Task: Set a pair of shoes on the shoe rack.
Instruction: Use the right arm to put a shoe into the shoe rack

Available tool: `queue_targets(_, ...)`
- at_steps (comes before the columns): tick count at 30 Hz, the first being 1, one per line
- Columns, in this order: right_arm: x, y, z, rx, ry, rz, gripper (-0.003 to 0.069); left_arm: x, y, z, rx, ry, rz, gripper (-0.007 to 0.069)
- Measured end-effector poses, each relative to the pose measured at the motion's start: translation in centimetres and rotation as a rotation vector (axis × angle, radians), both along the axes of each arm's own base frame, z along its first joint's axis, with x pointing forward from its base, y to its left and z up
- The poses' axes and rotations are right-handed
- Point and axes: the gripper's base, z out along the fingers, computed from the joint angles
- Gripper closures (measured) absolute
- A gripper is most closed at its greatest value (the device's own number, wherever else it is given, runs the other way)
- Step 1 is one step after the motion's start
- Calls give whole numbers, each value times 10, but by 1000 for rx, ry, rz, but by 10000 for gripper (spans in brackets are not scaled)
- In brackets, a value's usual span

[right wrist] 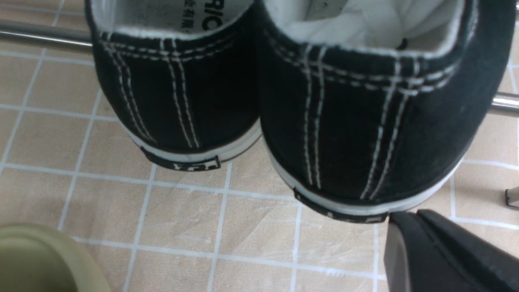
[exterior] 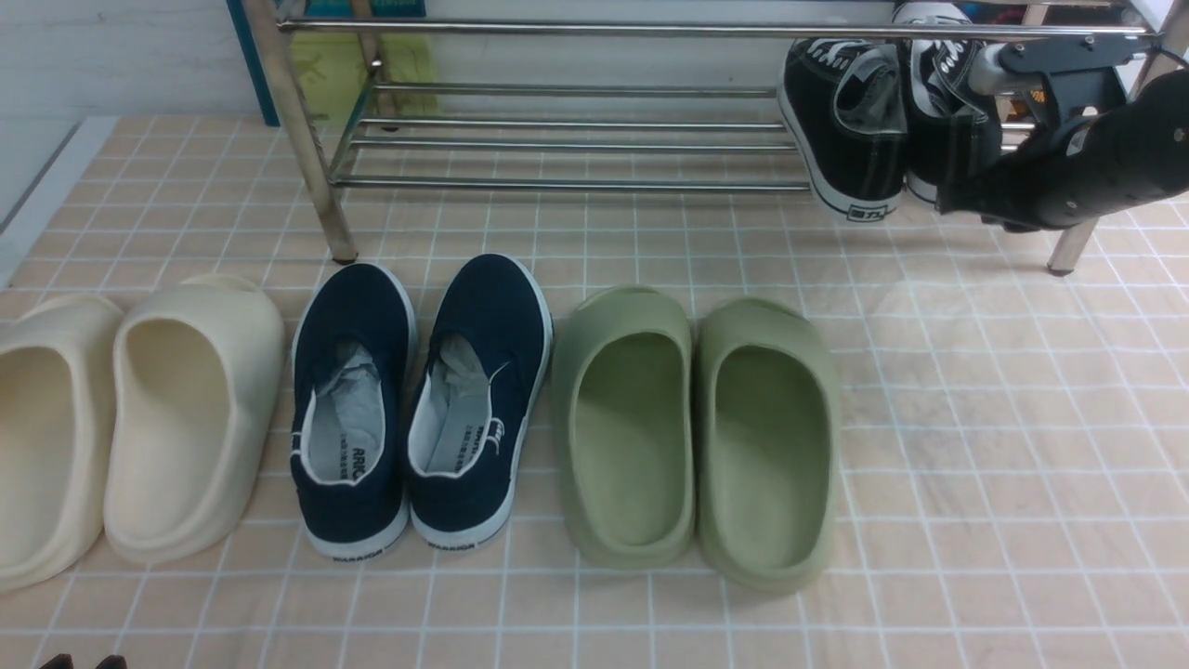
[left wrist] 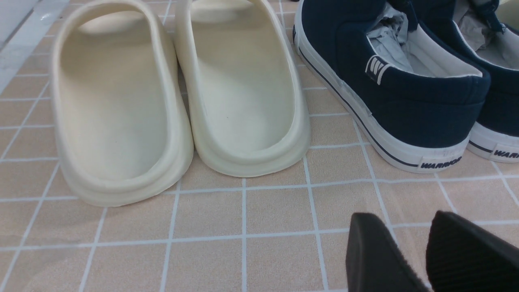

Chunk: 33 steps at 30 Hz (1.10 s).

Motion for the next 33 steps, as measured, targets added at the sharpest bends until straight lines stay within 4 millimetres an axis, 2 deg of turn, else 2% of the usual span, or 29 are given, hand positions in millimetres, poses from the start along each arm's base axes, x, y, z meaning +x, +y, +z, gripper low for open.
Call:
queue_targets(2, 0, 0, 0, 8, 4, -8, 620, 0, 0, 0, 0, 0, 0, 385)
queue_targets(7, -4, 0, 6, 45, 36, -43, 502, 0, 0, 0, 0, 0, 0, 385)
queue_targets(8, -4, 0, 6, 46, 38, -44, 496, 0, 0, 0, 0, 0, 0, 385)
queue_targets(9, -8, -1, 11, 47, 55, -47, 449, 0, 0, 0, 0, 0, 0, 385)
queue_targets(13, -19, -2, 29, 30, 54, -42, 347, 0, 0, 0, 0, 0, 0, 385)
queue_targets(19, -29, 2, 60, 14, -38, -10, 312, 0, 0, 0, 0, 0, 0, 385)
queue_targets(23, -31, 17, 59, -23, -38, 60, 344, 0, 0, 0, 0, 0, 0, 385)
queue_targets(31, -25, 45, 14, -128, 121, 224, 638, 0, 0, 0, 0, 0, 0, 385)
queue_targets(33, -17, 46, 1, -147, 113, 235, 674, 0, 0, 0, 0, 0, 0, 385)
